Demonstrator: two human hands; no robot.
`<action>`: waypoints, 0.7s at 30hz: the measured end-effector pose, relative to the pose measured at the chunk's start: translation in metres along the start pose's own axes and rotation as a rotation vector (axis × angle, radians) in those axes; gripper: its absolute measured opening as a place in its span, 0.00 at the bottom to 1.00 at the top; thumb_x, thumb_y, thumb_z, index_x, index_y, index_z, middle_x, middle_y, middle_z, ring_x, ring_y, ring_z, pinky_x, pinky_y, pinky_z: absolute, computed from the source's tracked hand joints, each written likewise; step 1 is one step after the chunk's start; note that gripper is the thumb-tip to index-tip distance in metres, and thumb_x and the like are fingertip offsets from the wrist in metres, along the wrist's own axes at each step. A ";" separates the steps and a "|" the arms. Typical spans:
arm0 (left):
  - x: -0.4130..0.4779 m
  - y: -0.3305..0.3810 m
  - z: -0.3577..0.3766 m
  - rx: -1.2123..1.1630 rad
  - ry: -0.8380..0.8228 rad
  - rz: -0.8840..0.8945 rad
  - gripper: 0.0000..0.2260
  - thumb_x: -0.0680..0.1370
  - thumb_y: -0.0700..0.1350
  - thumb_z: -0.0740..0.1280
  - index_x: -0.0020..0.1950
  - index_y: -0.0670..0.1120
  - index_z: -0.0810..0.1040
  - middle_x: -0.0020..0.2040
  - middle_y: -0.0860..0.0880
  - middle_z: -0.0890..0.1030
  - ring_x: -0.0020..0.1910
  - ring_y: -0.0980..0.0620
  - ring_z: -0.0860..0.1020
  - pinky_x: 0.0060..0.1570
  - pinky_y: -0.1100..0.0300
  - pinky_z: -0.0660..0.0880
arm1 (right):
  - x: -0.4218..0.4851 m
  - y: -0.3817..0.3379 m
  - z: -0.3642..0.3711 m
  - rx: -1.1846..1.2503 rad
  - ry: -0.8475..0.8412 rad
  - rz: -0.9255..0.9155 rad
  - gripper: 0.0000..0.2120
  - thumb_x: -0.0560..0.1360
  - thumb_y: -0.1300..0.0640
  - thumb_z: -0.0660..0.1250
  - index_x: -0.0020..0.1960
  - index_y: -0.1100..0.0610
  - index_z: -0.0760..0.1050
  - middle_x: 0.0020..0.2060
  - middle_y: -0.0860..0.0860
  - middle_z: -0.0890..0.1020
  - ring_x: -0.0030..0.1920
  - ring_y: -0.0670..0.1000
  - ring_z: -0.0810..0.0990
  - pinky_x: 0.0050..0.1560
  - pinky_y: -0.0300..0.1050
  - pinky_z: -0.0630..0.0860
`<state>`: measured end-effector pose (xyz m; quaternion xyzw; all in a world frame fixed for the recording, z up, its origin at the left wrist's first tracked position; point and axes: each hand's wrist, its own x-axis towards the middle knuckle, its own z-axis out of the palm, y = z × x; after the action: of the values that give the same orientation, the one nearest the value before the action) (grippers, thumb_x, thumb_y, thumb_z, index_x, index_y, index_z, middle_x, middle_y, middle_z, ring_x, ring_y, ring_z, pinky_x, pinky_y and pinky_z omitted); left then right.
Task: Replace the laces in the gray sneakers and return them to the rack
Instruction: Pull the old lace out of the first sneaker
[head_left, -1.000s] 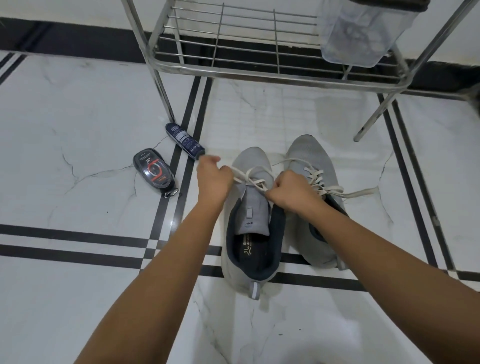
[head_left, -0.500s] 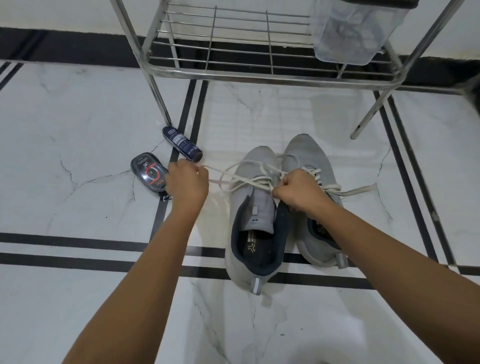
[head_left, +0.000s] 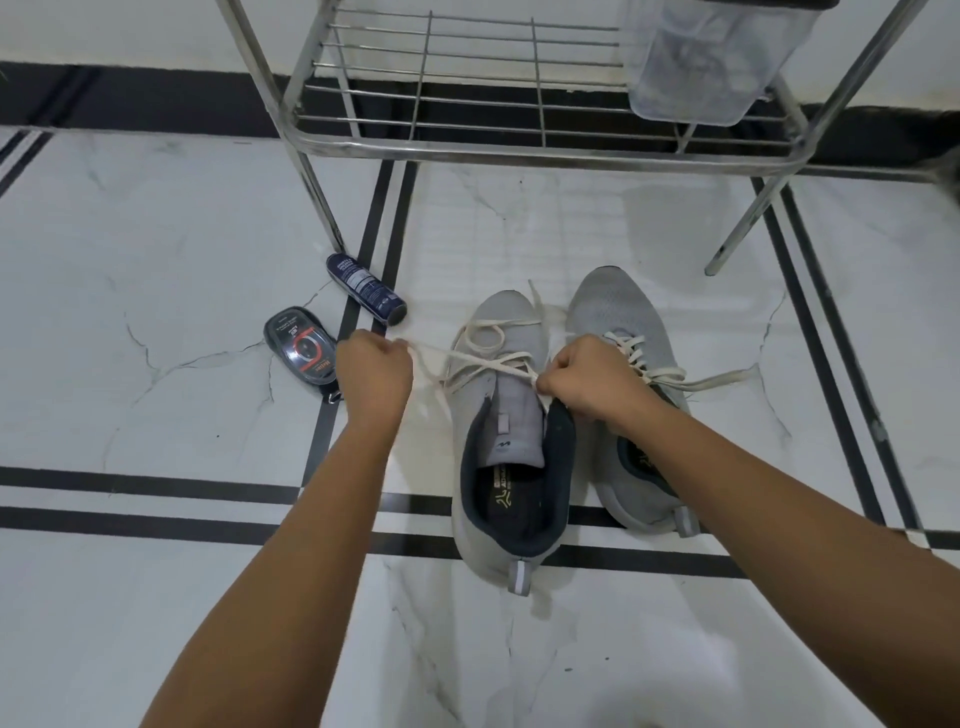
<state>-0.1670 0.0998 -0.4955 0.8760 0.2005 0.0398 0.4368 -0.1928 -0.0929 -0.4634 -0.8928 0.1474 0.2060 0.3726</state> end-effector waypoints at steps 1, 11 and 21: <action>-0.002 0.000 -0.002 0.106 -0.007 0.020 0.06 0.76 0.39 0.63 0.50 0.38 0.77 0.48 0.39 0.77 0.48 0.41 0.76 0.51 0.51 0.73 | 0.000 -0.001 0.002 -0.012 -0.003 -0.003 0.06 0.69 0.64 0.67 0.35 0.60 0.72 0.26 0.54 0.70 0.22 0.48 0.68 0.23 0.33 0.62; -0.023 0.039 0.033 0.673 -0.327 0.582 0.09 0.78 0.46 0.63 0.54 0.45 0.79 0.54 0.46 0.78 0.55 0.44 0.72 0.53 0.53 0.65 | -0.002 -0.003 0.001 -0.007 -0.003 0.021 0.08 0.70 0.63 0.67 0.32 0.61 0.73 0.23 0.54 0.71 0.20 0.48 0.69 0.21 0.33 0.63; -0.003 -0.009 -0.004 -0.002 -0.104 -0.262 0.13 0.73 0.40 0.65 0.53 0.32 0.73 0.50 0.36 0.77 0.49 0.38 0.77 0.45 0.51 0.76 | 0.003 0.000 0.003 -0.002 0.001 0.022 0.15 0.69 0.65 0.66 0.27 0.58 0.65 0.22 0.52 0.67 0.17 0.47 0.66 0.21 0.32 0.61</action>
<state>-0.1735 0.1058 -0.4997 0.8427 0.2903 -0.0631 0.4489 -0.1908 -0.0911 -0.4667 -0.8915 0.1574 0.2096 0.3695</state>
